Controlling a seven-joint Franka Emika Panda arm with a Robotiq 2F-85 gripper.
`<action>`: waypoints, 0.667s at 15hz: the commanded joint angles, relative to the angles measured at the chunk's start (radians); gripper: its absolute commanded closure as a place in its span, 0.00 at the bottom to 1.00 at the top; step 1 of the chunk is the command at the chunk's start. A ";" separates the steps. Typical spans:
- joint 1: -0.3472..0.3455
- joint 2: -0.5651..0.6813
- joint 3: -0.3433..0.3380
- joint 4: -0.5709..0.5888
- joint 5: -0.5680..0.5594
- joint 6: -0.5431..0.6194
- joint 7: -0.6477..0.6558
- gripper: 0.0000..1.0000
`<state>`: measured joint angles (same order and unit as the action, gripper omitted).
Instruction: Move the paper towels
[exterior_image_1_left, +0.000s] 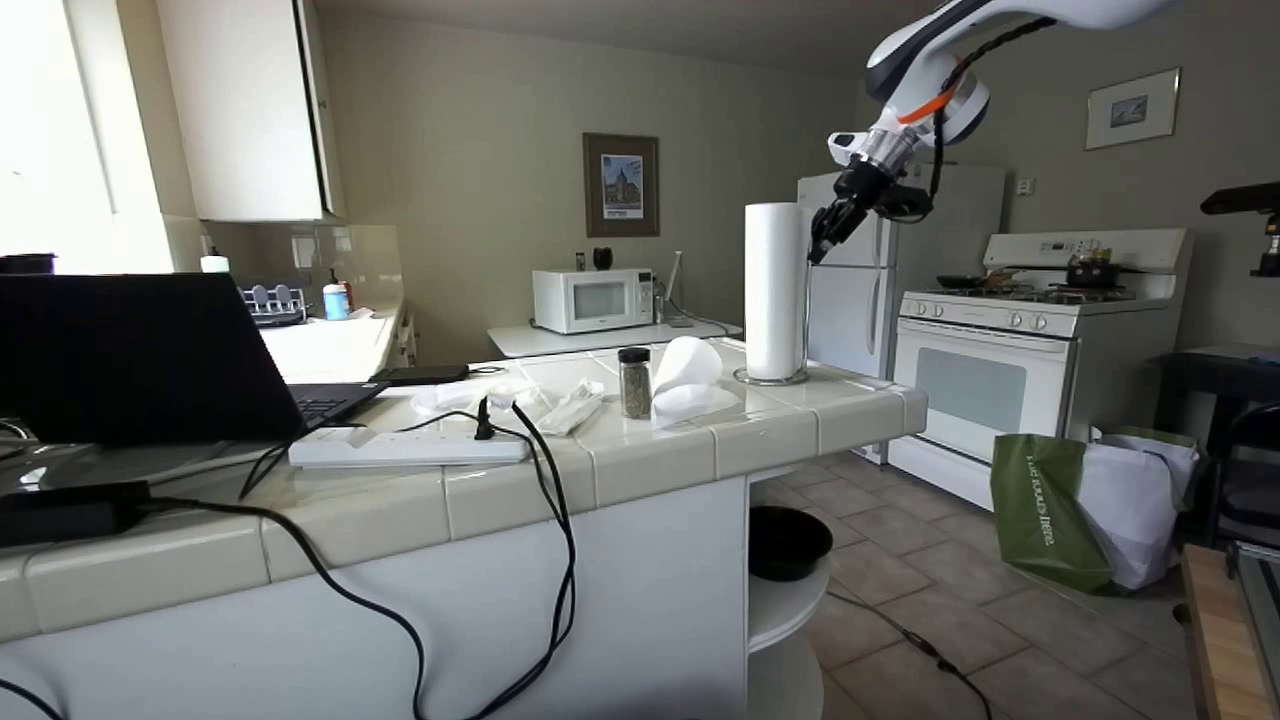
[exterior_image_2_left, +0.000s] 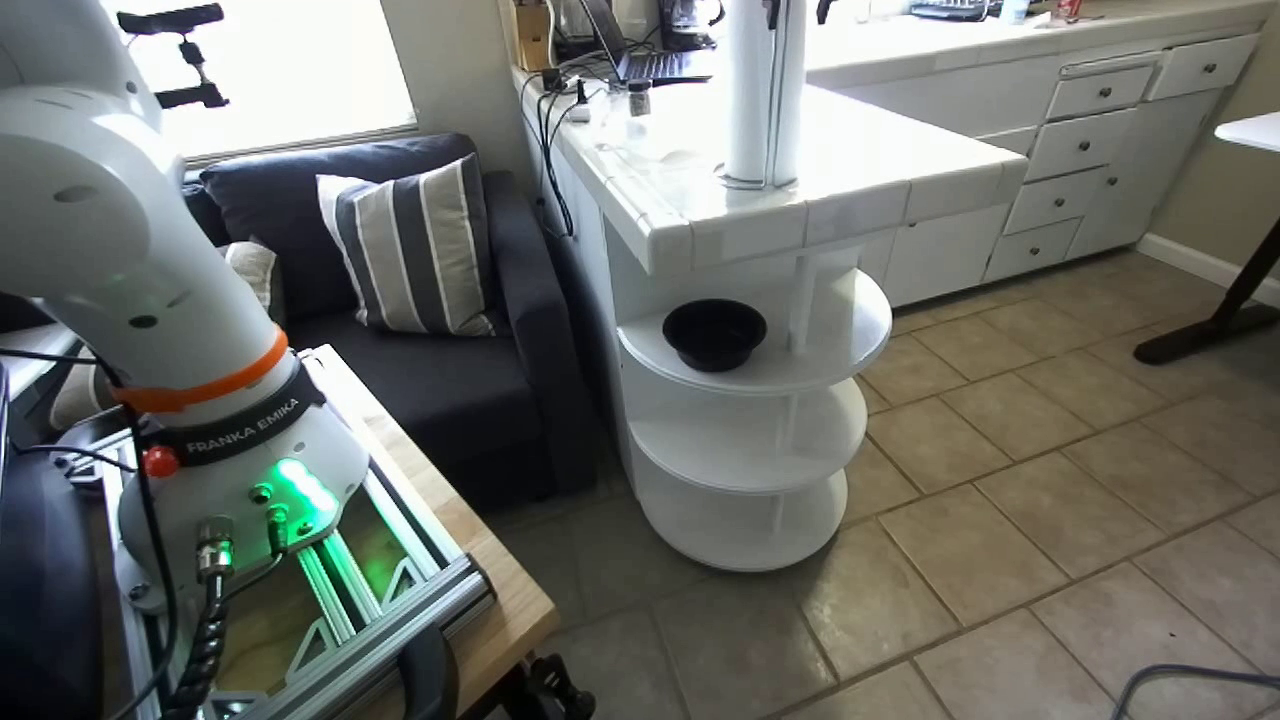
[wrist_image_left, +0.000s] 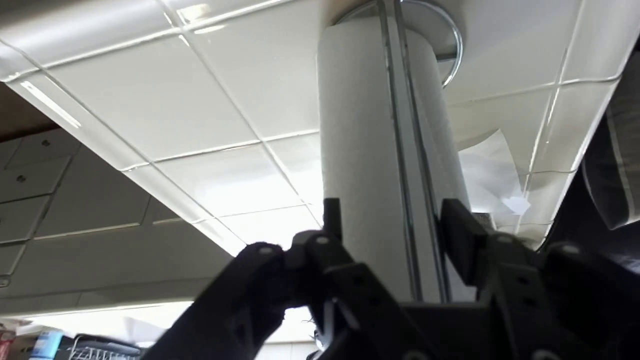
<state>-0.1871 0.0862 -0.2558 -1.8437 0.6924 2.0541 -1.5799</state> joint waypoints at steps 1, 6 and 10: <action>-0.039 0.045 0.028 0.051 0.052 -0.059 -0.038 0.41; -0.059 0.073 0.045 0.077 0.066 -0.107 -0.041 0.47; -0.072 0.090 0.052 0.097 0.057 -0.150 -0.032 0.84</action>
<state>-0.2339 0.1480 -0.2177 -1.7793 0.7323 1.9470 -1.5966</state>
